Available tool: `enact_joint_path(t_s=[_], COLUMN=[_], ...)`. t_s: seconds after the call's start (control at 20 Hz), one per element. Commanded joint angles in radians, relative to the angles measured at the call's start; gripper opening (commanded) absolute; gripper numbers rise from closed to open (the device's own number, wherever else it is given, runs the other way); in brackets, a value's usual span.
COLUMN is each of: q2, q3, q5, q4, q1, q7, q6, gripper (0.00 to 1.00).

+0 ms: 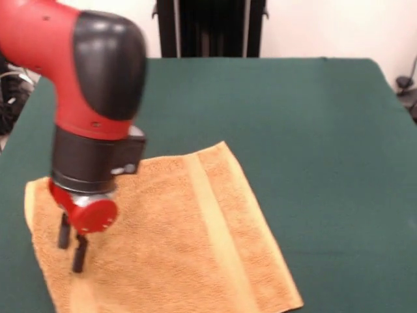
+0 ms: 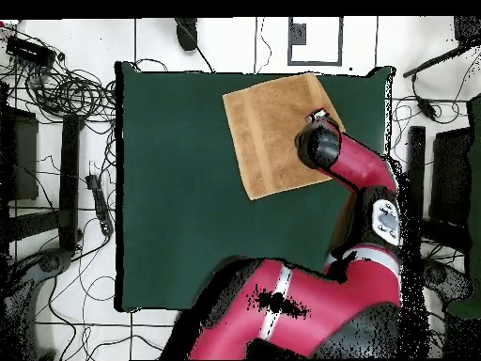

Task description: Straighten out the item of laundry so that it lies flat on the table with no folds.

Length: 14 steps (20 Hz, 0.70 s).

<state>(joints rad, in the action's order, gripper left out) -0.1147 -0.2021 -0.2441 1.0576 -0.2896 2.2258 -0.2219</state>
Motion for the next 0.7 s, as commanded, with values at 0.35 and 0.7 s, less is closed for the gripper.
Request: enact_joint_path(t_s=[0.35, 0.7], q2=[-0.052, -0.024], q3=[0.468, 0.562], q5=[0.139, 0.180], q4=[0.296, 0.318], q1=[-0.244, -0.286], q7=[-0.225, -0.181], q6=[-0.329, -0.257], gripper=[1.00, 1.00])
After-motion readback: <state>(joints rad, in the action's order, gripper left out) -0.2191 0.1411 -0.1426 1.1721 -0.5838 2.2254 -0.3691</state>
